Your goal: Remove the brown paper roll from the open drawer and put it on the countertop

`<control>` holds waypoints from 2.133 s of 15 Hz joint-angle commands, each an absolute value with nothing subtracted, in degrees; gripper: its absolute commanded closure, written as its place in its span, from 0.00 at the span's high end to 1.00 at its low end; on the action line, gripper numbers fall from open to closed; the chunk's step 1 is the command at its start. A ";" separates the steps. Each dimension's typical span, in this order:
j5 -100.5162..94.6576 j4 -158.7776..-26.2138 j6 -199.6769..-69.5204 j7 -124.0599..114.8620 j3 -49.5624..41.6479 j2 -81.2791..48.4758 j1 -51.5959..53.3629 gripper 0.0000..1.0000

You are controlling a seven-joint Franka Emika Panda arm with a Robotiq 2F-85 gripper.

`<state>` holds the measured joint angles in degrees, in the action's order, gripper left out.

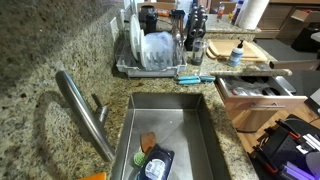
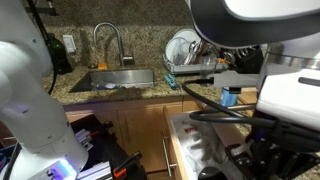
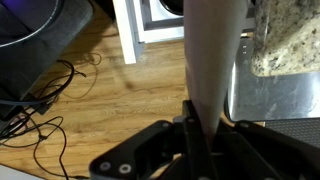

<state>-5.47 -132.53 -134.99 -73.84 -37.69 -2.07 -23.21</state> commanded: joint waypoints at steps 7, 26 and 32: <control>7.92 -108.89 -129.90 -77.29 -37.22 -6.36 -27.02 0.01; 10.06 -74.89 -118.36 -79.22 -29.80 -31.64 -29.69 0.01; 8.85 -77.30 -119.91 -80.97 -27.89 -30.05 -29.90 0.01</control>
<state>9.87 -77.88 -120.16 -80.42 -29.68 -30.08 -28.54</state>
